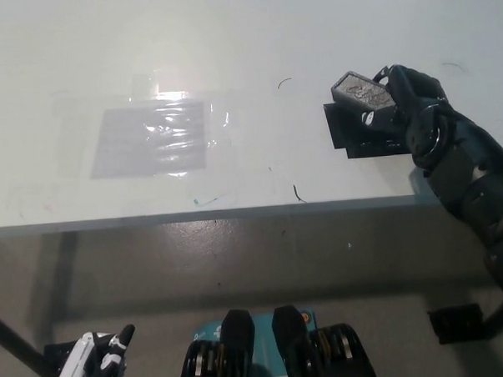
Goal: A whiteboard eraser is kept on the black marked spot on the table infront of the robot and the robot uses its right hand to swipe it back and forth on the table twice to clean it
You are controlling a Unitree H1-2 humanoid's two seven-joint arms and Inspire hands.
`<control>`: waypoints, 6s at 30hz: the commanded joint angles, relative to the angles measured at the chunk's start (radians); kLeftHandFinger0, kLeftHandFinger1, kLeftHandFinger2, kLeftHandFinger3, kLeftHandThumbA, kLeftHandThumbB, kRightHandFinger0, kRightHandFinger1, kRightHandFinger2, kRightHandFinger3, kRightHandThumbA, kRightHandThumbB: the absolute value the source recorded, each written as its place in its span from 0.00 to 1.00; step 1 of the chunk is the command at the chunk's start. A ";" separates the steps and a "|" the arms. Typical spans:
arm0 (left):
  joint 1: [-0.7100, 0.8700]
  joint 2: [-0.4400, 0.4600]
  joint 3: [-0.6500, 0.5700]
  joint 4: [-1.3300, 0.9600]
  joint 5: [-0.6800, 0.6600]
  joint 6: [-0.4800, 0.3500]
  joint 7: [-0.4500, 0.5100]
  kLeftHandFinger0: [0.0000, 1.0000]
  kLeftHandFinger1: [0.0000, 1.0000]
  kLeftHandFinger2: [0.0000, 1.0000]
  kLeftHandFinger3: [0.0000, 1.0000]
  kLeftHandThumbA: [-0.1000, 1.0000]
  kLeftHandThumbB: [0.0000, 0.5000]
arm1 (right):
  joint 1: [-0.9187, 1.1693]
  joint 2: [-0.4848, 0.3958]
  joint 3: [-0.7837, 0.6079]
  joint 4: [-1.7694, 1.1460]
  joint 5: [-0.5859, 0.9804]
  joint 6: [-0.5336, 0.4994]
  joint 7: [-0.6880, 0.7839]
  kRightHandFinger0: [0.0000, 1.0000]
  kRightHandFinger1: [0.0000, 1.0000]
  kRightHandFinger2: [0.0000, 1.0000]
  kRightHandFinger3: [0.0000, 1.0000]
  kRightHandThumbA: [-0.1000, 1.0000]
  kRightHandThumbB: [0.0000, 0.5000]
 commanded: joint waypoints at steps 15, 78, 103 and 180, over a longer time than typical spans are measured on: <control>0.013 0.022 -0.008 -0.012 0.015 -0.029 -0.006 0.00 0.00 0.00 0.00 0.76 0.68 | 0.008 0.083 0.035 -0.010 -0.034 -0.005 0.001 0.00 0.03 0.09 0.16 0.48 0.40; 0.010 0.022 -0.010 -0.022 0.018 -0.005 -0.008 0.00 0.00 0.00 0.00 0.73 0.70 | 0.192 -0.140 0.094 -0.012 -0.071 -0.040 -0.008 0.04 0.34 0.49 0.44 0.41 0.00; 0.001 0.015 0.001 0.006 0.021 -0.025 0.002 0.00 0.00 0.00 0.00 0.73 0.70 | 0.376 -0.417 -0.145 -0.046 0.062 -0.069 -0.003 0.80 0.86 0.87 0.86 0.46 0.00; 0.008 0.013 -0.012 0.015 0.019 -0.054 -0.014 0.00 0.00 0.00 0.00 0.73 0.67 | 0.165 0.258 -0.137 0.012 0.048 0.046 -0.001 1.00 1.00 1.00 1.00 1.00 0.93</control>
